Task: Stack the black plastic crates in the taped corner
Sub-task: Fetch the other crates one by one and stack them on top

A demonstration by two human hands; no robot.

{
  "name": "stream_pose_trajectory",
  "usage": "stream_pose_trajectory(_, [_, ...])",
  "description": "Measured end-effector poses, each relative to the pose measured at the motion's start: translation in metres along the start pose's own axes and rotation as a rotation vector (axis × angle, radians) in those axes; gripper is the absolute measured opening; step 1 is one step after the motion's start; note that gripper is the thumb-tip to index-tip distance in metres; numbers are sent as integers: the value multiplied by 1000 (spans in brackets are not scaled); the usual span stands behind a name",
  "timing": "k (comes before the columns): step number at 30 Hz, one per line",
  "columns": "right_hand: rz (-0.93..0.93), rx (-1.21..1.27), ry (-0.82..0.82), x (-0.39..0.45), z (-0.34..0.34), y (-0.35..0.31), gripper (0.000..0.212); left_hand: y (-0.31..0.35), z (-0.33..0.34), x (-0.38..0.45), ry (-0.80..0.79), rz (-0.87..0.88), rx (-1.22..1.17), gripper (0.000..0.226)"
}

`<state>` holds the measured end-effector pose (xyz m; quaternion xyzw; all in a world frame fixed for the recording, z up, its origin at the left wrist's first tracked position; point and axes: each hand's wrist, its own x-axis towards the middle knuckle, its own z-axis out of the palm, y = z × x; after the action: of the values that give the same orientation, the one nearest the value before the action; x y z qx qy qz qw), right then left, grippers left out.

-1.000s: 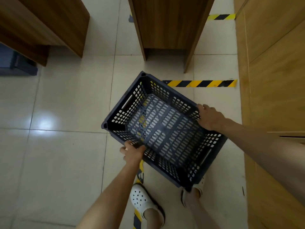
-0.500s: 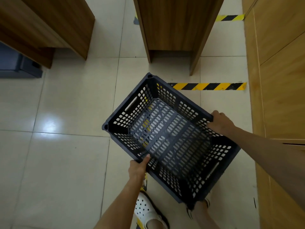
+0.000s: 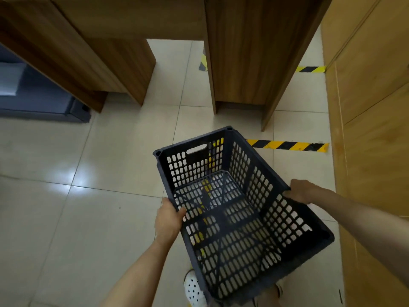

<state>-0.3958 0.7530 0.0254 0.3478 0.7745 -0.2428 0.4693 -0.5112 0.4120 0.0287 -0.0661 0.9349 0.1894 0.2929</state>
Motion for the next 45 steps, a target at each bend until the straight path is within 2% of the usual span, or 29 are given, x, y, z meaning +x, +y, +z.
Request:
stream_pose_trajectory(5, [-12, -34, 20, -52, -20, -25, 45, 6, -53, -19, 41, 102, 5, 31])
stream_pose_trajectory(14, [-64, -132, 99, -159, -56, -97, 36, -16, -156, -76, 226, 69, -46, 23])
stream_pose_trajectory(16, [-111, -152, 63, -186, -68, -116, 40, -23, -187, -96, 293, 32, -106, 19])
stream_pose_trajectory(21, [-258, -267, 149, -277, -106, -169, 41, -15, -279, -144, 506, -18, -272, 8])
stream_pose_trajectory(25, [-305, -151, 46, -338, -132, -205, 36, -12, -351, -183, 614, -37, -328, 8])
stream_pose_trajectory(29, [-205, -92, -126, -395, -147, -245, 27, -35, -413, -219, 666, -43, -339, 11])
stream_pose_trajectory(33, [-341, -62, -52, -461, -155, -293, 27, -57, -468, -255, 766, -67, -330, 9])
stream_pose_trajectory(38, [-600, -442, 386, -542, -130, -355, 33, -108, -529, -298, 871, -131, -357, 12])
stream_pose_trajectory(45, [-857, -662, 614, -617, -54, -451, 38, -219, -603, -371, 996, -219, -326, 14])
